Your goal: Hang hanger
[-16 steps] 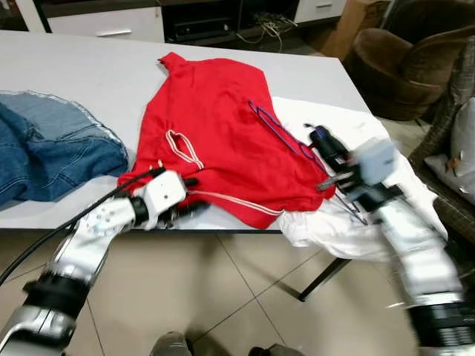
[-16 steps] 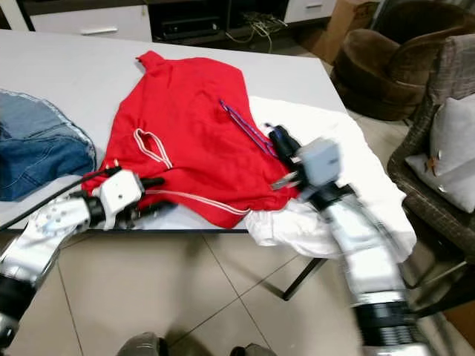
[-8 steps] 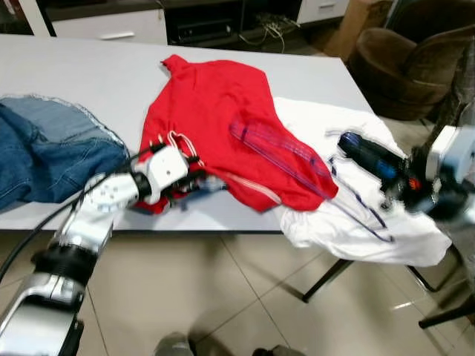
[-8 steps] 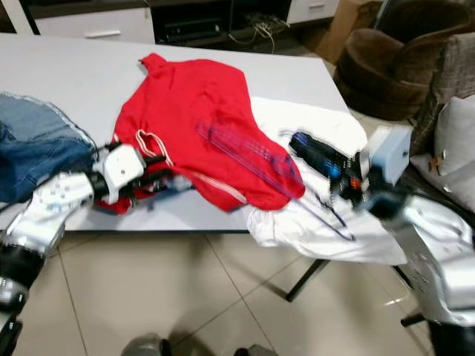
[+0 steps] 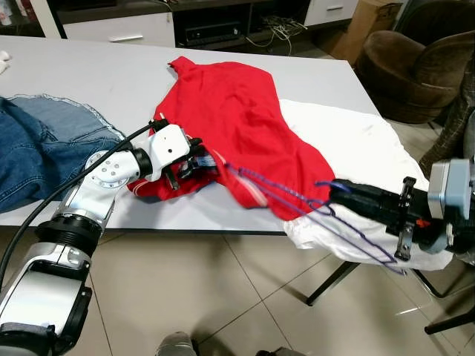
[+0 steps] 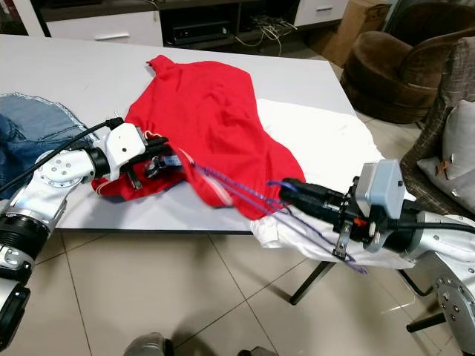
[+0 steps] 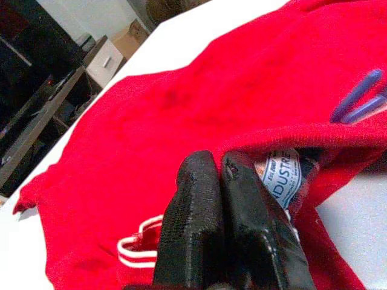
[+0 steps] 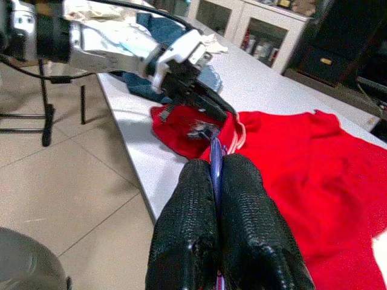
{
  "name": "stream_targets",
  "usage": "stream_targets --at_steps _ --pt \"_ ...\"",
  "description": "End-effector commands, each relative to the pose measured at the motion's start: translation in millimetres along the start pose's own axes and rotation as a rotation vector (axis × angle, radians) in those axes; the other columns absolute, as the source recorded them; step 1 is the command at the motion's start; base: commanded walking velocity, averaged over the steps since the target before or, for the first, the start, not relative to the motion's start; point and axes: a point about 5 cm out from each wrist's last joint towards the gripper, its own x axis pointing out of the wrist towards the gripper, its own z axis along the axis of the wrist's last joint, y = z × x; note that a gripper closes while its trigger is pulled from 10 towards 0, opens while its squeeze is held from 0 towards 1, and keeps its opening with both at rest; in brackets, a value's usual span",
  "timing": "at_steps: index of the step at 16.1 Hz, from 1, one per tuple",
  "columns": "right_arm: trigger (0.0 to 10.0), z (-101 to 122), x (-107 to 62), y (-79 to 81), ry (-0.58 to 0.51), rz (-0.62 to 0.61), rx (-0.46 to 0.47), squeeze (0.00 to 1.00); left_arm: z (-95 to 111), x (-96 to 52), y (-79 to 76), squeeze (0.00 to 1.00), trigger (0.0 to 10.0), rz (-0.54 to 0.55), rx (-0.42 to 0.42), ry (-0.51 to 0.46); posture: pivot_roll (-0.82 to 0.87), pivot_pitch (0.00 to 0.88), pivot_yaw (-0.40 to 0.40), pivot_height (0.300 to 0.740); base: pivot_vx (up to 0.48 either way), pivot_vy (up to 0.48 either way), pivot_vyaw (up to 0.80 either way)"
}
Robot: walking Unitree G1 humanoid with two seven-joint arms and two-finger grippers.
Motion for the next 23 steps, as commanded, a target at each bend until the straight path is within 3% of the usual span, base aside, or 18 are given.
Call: stream_targets --at_steps 1,5,11,13,15,17,23 --pt "10.0 8.6 -1.8 3.2 0.012 0.04 -0.015 0.0 10.0 2.9 10.4 0.0 0.0 -0.006 0.05 -0.018 0.07 0.027 -0.031 0.74 0.0 0.0 0.0" --pt "10.0 14.5 0.9 3.5 0.004 0.065 -0.028 0.0 11.9 5.9 14.4 0.0 0.0 -0.014 0.07 -0.013 0.08 0.016 -0.03 0.74 0.0 0.0 0.0" --pt "10.0 28.8 -12.8 -9.0 -0.015 0.013 -0.061 0.0 8.4 8.7 11.8 0.0 0.0 -0.022 0.067 -0.009 0.07 0.003 -0.028 0.74 0.0 0.0 0.0" --pt "10.0 29.3 -4.2 -2.7 -0.025 0.049 -0.062 0.0 8.5 10.3 10.5 0.0 0.0 -0.025 0.066 -0.011 0.06 0.005 -0.028 0.74 0.0 0.0 0.0" --pt "10.0 20.9 18.9 7.5 -0.029 0.087 -0.068 0.0 11.4 14.1 9.5 0.0 0.0 -0.033 0.071 -0.02 0.06 0.007 -0.032 0.74 0.0 0.0 0.0" --pt "10.0 18.4 26.1 7.0 -0.018 0.075 -0.081 0.0 12.0 14.6 9.4 0.0 0.0 -0.037 0.077 -0.021 0.06 0.007 -0.032 0.74 0.0 0.0 0.0" --pt "10.0 5.2 46.1 -13.4 0.081 -0.083 -0.235 0.0 15.5 14.8 10.1 0.0 0.0 -0.051 0.103 -0.032 0.07 0.004 -0.034 0.74 0.0 0.0 0.0"
